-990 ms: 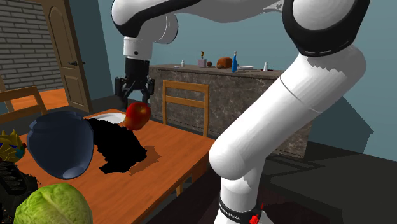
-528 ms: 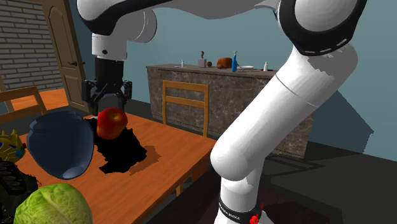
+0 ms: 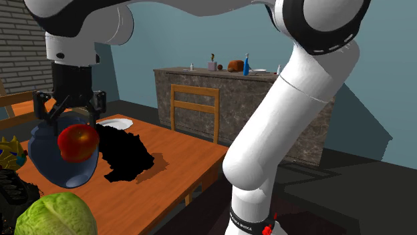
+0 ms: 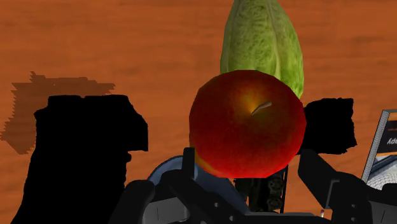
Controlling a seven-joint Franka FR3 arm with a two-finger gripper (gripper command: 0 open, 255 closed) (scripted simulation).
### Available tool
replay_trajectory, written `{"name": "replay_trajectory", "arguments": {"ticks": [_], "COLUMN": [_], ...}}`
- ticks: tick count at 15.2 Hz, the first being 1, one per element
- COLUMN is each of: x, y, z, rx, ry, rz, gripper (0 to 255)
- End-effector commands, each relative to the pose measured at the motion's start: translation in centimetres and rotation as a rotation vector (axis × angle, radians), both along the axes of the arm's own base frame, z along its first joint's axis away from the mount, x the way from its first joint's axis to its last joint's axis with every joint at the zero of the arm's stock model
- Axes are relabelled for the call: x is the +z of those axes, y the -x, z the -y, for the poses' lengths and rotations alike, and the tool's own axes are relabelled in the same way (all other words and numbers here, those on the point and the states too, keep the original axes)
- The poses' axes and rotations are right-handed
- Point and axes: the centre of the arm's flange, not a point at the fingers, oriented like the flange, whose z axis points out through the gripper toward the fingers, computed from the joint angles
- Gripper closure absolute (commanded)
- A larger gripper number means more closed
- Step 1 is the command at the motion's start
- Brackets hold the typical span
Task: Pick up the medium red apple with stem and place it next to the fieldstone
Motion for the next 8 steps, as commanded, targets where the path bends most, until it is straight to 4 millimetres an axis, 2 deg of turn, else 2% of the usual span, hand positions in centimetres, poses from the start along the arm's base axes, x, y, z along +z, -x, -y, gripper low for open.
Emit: {"name": "replay_trajectory", "arguments": {"ticks": [1,8], "x": [0.0,0.0], "y": [-0.2,0.3], "z": [-2.7,-11.9], "rx": [-0.001,-0.001], "ry": [-0.002,-0.002], "rz": [0.0,0.0], "gripper": [255,255]}}
